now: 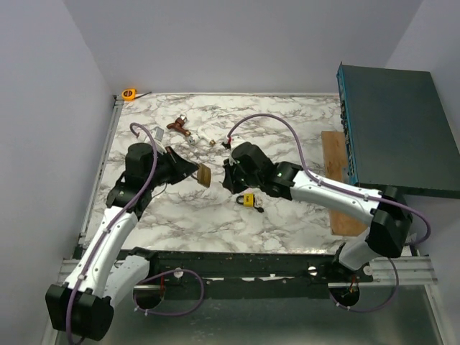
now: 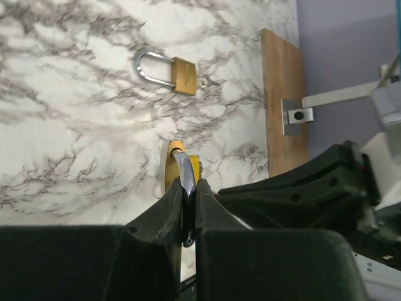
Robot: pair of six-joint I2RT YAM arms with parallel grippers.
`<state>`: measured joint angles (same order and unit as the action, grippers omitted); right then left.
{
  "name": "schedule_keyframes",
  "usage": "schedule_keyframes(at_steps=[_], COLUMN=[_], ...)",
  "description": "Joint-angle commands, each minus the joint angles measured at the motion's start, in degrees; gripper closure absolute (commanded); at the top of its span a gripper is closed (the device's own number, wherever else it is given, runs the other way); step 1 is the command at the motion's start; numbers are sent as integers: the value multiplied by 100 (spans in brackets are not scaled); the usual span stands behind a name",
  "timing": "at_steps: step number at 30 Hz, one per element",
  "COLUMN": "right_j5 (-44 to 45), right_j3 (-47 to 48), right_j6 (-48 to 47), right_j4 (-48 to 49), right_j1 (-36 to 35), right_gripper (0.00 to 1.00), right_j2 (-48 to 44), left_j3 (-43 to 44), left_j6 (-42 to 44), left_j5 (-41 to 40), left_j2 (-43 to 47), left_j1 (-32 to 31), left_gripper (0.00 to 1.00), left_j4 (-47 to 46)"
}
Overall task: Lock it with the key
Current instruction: Place the lock at the center of the board.
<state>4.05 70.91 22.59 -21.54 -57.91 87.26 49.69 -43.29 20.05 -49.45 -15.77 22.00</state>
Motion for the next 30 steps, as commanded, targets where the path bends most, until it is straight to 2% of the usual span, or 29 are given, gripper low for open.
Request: schedule_keyframes(at_steps=[1,7,13,18,22,24,25,28,30], right_j5=[286,438,394,126,-28,13,19,66,46], right_j3=[-14,451,1032,1364,1533,1578,1612,1646,1712], right_j6=[350,534,702,771,955,1037,1065,1117,1149], right_j4=[580,950,1099,1108,1142,1160,1153,1172,1170], right_j1=[239,311,315,315,297,281,272,237,212], right_gripper=[99,99,99,99,99,99,99,99,99], right_j2=[694,1602,2448,2991,3293,3372,3404,3431,3491], left_j3=[-858,-2130,-2765,-2816,-2766,-2715,-2700,-2588,-2386], left_j6=[-945,-1302,-1682,-1563,-1525,-1474,-1428,-1402,-1269], left_j5=[804,905,1072,927,632,270,144,-149,-383], left_j2=[-166,-1042,-2223,-2706,-2970,-2944,-2908,-2704,-2525], left_j1=[598,955,1072,1094,1094,1094,1094,1053,1017], left_gripper=[100,100,100,100,100,84,72,55,39], left_j4=[-2584,-4031,-5326,-5334,-4828,-4291,-4026,-3538,-3051])
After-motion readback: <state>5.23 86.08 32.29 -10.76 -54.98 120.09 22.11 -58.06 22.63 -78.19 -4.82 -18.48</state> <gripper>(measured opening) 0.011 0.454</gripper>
